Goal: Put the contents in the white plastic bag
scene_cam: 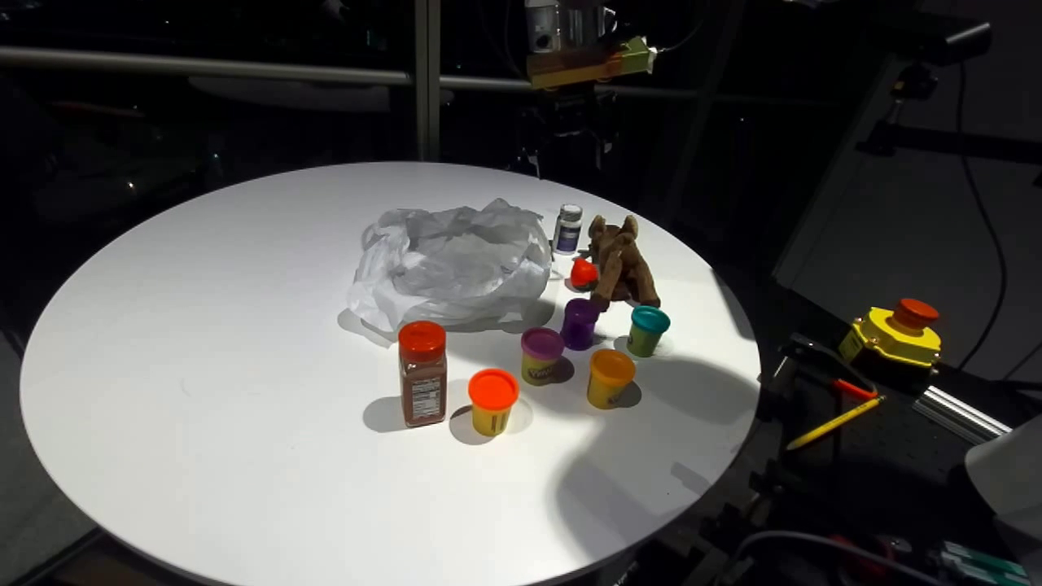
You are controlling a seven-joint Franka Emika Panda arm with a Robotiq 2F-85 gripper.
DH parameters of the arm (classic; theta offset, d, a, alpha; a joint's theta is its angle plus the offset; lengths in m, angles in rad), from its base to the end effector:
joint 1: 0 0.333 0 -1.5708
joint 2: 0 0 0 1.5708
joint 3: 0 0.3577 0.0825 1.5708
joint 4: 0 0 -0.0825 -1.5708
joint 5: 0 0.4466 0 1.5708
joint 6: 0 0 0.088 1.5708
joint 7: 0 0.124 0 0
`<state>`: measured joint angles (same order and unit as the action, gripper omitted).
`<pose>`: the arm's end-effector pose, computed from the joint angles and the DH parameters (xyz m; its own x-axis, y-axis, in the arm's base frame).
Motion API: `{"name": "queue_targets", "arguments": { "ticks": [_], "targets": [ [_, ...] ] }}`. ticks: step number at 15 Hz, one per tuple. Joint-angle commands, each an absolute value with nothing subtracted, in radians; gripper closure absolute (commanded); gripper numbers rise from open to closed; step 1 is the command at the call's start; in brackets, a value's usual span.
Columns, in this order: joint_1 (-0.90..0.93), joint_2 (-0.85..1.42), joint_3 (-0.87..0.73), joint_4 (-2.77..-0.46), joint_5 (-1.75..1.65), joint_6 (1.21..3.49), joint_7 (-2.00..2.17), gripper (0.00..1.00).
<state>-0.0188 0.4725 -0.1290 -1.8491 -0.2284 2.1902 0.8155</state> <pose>0.6828 -0.1089 0.2392 0.6957 -0.7157 0.0620 -0.7037 -0.6616 0.2592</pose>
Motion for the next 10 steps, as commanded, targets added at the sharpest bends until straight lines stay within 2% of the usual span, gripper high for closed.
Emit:
{"name": "queue_targets", "arguments": {
  "ticks": [1,10],
  "targets": [
    [-0.021,0.543,-0.160,-1.763,-0.162,2.170,0.838,0.00],
    [-0.055,0.646,-0.211,-1.711,-0.023,2.187,0.938,0.00]
  ]
}}
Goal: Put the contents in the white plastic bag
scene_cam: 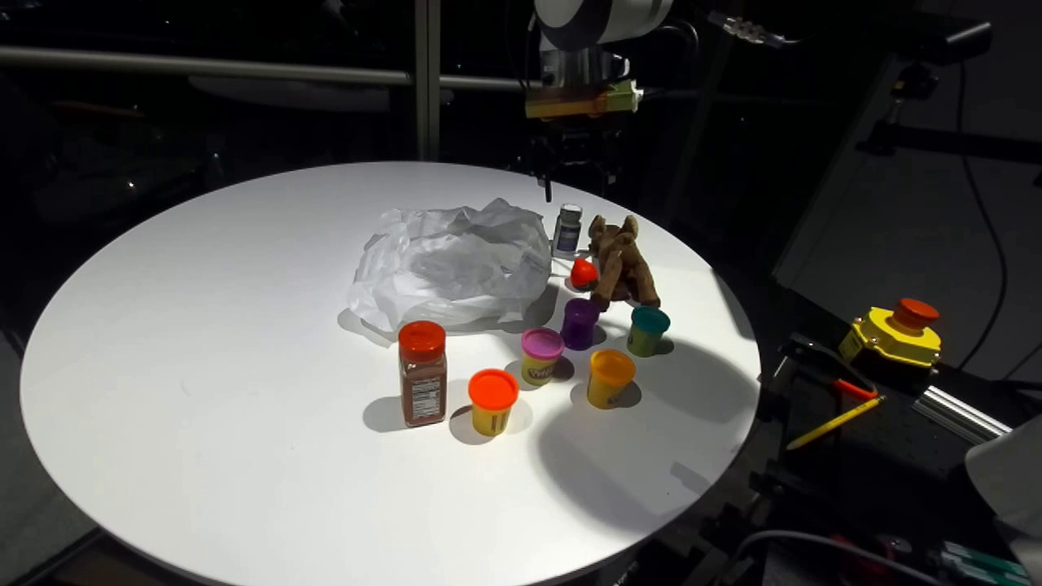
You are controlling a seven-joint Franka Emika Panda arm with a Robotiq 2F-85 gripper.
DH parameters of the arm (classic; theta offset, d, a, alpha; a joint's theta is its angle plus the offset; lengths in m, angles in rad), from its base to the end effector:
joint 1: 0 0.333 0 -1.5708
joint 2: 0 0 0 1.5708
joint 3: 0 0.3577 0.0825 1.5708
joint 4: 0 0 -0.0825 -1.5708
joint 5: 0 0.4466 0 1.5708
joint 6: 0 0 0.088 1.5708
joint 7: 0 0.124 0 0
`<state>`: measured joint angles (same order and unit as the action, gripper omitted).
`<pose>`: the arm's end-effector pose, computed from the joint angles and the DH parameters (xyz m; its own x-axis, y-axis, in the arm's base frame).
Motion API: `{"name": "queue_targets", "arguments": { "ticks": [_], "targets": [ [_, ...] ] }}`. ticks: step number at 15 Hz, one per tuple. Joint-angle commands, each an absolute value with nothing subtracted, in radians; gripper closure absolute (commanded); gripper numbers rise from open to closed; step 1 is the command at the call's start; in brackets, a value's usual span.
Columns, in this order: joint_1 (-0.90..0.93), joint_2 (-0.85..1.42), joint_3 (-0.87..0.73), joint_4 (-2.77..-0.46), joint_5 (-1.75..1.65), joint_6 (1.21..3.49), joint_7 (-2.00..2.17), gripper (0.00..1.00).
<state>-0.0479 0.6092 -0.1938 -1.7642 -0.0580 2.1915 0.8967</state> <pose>0.6884 -0.1646 0.1849 0.4757 -0.8796 0.0079 -0.8567 -0.4613 0.2310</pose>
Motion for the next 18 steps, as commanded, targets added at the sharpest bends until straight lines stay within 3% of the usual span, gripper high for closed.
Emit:
{"name": "queue_targets", "arguments": {
  "ticks": [1,16,18],
  "targets": [
    [-0.057,0.656,-0.213,-1.700,-0.015,2.182,0.948,0.00],
    [-0.081,0.826,-0.207,-1.512,0.072,2.161,1.005,0.00],
    [-0.084,0.826,-0.206,-1.515,0.079,2.162,1.009,0.09]
  ]
}}
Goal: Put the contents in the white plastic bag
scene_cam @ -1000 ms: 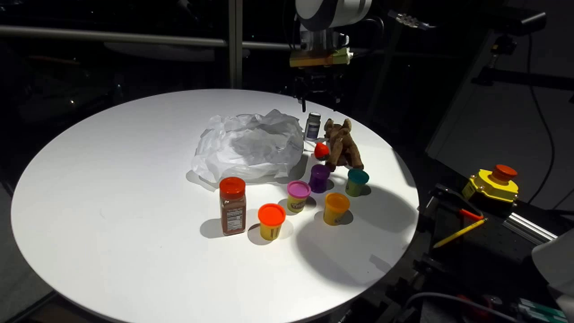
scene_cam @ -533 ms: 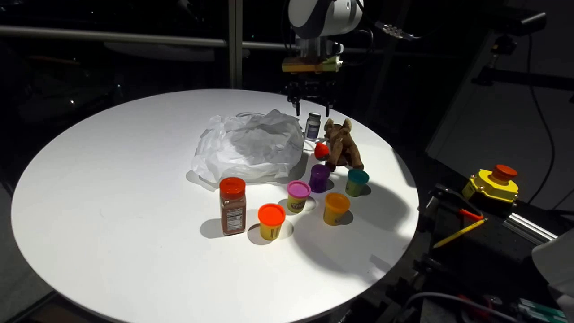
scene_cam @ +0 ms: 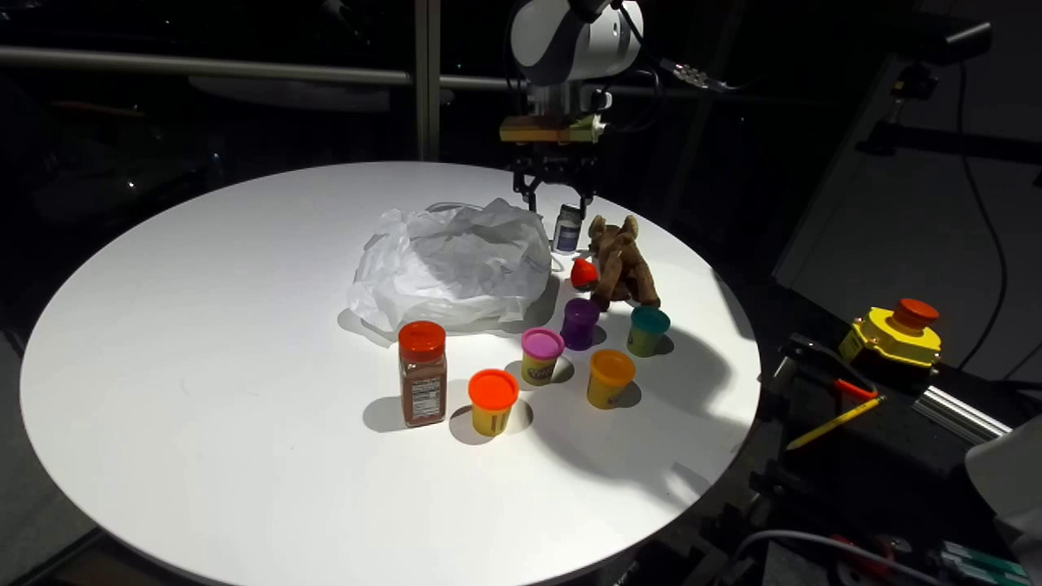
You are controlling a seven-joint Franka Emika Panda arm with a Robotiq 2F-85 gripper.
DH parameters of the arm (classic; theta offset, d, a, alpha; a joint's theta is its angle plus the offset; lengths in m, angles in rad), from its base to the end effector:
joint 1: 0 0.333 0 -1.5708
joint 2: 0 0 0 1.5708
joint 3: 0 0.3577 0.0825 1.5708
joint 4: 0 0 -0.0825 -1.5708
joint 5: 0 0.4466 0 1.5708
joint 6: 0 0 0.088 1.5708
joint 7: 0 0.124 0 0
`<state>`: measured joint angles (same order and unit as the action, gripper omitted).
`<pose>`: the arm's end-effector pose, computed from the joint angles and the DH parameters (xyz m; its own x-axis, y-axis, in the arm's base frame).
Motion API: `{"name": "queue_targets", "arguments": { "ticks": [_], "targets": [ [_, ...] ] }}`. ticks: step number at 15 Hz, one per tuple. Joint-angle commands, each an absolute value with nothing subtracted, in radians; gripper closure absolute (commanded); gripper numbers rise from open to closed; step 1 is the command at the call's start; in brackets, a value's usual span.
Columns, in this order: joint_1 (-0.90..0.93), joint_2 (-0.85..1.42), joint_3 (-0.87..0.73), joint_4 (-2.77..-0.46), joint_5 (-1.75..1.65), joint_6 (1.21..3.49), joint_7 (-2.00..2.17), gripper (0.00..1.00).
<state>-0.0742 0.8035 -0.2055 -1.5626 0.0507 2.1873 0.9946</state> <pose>0.7294 -0.1893 0.1330 0.3085 -0.9512 0.0051 -0.9330 -0.3015 0.1963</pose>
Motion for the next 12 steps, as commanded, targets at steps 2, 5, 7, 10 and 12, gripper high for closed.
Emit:
{"name": "queue_targets", "arguments": {
  "ticks": [2,5,7,10,12],
  "targets": [
    [-0.090,0.820,-0.204,-1.525,0.093,2.165,1.018,0.31],
    [-0.091,0.809,-0.209,-1.544,0.102,2.169,1.034,0.50],
    [-0.088,0.803,-0.216,-1.552,0.096,2.168,1.049,0.66],
    [-0.078,0.788,-0.225,-1.566,0.082,2.165,1.071,0.76],
    [-0.071,0.770,-0.228,-1.576,0.075,2.162,1.079,0.76]
  ]
}}
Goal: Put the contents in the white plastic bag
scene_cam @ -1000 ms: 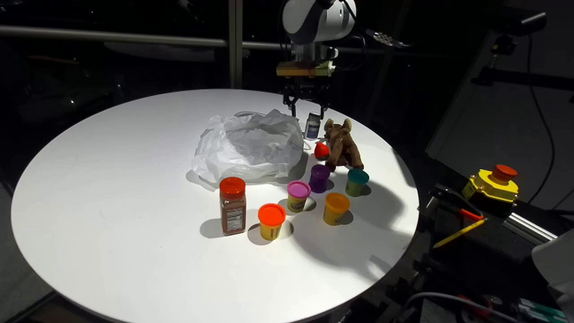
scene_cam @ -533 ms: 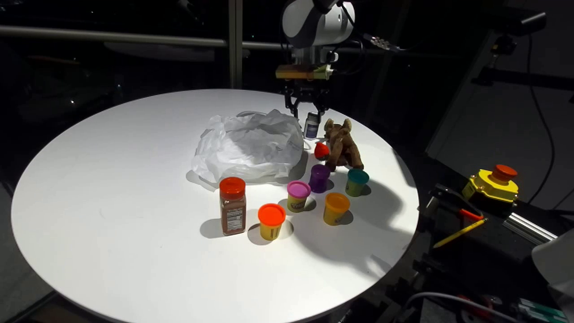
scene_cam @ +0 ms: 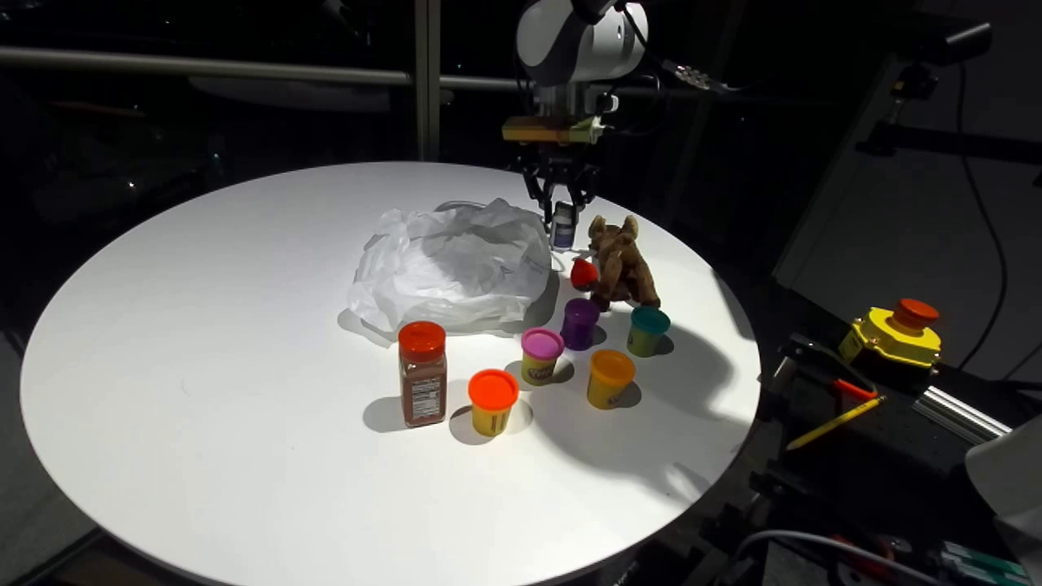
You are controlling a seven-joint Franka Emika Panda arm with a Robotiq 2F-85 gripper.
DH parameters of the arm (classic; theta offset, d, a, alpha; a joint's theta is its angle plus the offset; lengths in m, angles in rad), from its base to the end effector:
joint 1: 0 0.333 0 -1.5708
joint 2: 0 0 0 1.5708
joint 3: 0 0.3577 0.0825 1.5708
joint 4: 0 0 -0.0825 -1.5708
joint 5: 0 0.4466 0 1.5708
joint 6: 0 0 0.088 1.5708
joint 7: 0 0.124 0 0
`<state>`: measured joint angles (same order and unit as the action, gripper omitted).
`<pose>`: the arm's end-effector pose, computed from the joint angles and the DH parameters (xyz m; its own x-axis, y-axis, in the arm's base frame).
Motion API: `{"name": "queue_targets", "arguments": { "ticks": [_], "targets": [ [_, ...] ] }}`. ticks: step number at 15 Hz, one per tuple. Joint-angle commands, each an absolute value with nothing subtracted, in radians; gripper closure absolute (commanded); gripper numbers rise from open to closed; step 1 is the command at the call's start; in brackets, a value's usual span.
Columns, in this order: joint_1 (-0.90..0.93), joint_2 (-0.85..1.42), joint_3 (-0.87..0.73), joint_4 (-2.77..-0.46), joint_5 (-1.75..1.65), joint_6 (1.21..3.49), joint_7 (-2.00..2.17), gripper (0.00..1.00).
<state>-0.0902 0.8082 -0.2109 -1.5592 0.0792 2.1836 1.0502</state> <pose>0.7258 -0.2029 0.1311 0.2177 -0.9760 0.0013 -0.9583 -0.2135 0.1899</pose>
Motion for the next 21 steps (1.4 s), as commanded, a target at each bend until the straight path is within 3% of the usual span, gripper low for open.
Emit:
{"name": "queue_targets", "arguments": {
  "ticks": [1,6,11,21],
  "targets": [
    [-0.063,0.748,-0.233,-1.587,0.067,2.160,1.084,0.76],
    [0.019,0.579,-0.258,-1.632,-0.043,2.113,1.110,0.76],
    [0.105,0.476,-0.184,-1.564,-0.138,1.991,1.101,0.76],
    [0.124,0.792,-0.023,-1.284,0.014,1.970,1.037,0.76]
  ]
}}
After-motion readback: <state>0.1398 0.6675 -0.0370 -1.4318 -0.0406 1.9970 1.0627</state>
